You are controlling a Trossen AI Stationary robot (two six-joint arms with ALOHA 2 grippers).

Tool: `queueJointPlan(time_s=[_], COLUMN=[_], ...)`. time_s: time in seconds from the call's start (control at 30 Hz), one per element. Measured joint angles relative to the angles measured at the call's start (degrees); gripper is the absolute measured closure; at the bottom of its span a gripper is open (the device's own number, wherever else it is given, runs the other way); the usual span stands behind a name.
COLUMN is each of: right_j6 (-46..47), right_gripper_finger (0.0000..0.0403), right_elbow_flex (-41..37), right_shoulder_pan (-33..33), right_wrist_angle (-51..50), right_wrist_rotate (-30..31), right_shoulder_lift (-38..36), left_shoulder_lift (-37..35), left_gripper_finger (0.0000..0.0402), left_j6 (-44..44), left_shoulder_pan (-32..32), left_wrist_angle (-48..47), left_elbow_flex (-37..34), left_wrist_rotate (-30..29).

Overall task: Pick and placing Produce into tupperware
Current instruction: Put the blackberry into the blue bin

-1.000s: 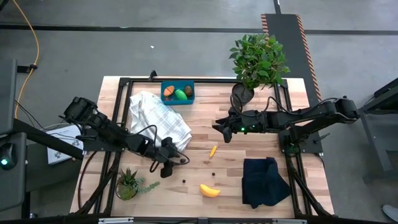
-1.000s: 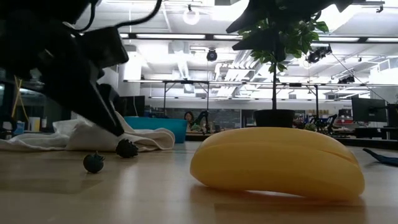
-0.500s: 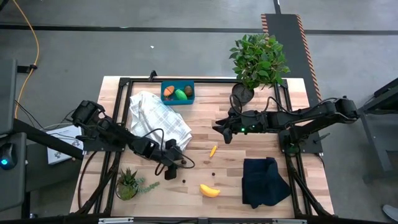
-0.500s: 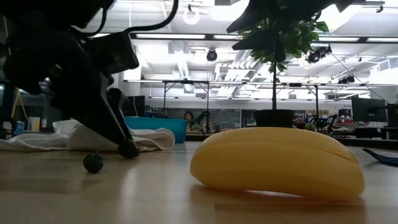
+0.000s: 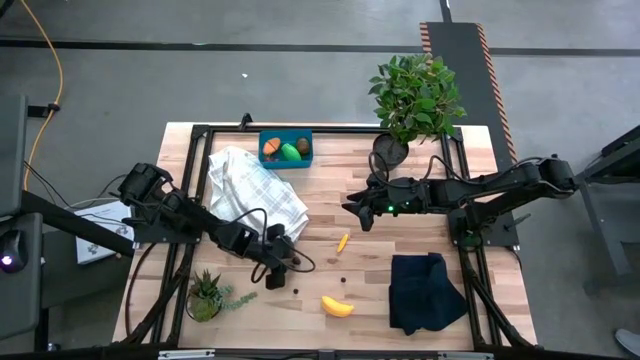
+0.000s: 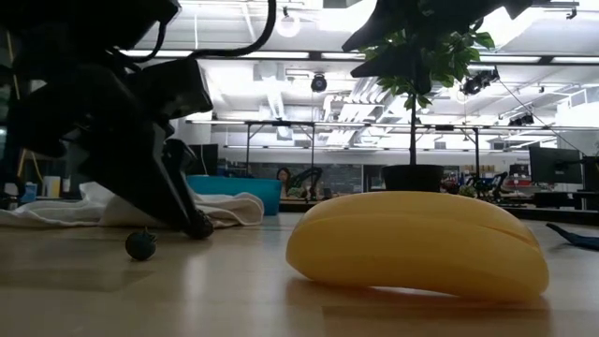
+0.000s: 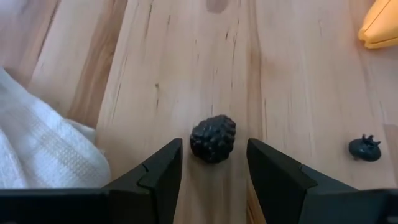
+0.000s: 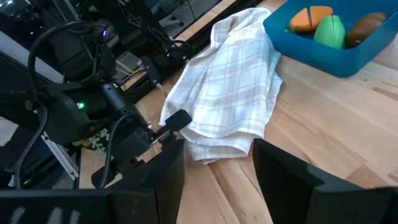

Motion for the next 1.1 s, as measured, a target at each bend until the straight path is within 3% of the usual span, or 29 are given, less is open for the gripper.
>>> queueJointPlan(time_s=[0.9, 1.1], right_j6=[-0.2, 0.0], right_gripper_finger=[0.0224, 0.0224], right_elbow_flex=[0.0, 0.0], right_shoulder_pan=[0.0, 0.0], right_wrist_angle=[0.0, 0.0], right_wrist_rotate=[-0.5, -0.5], right_shoulder_lift=[0.0, 0.0], left_shoulder_lift=[0.0, 0.0], left_gripper_finger=[0.0231, 0.0232], left_j6=[8.5, 10.7], left_shoulder_pan=[2.5, 4.2], left_wrist_angle=[1.7, 2.1], left_elbow_flex=[0.0, 0.0], left_wrist_rotate=[1.3, 5.7])
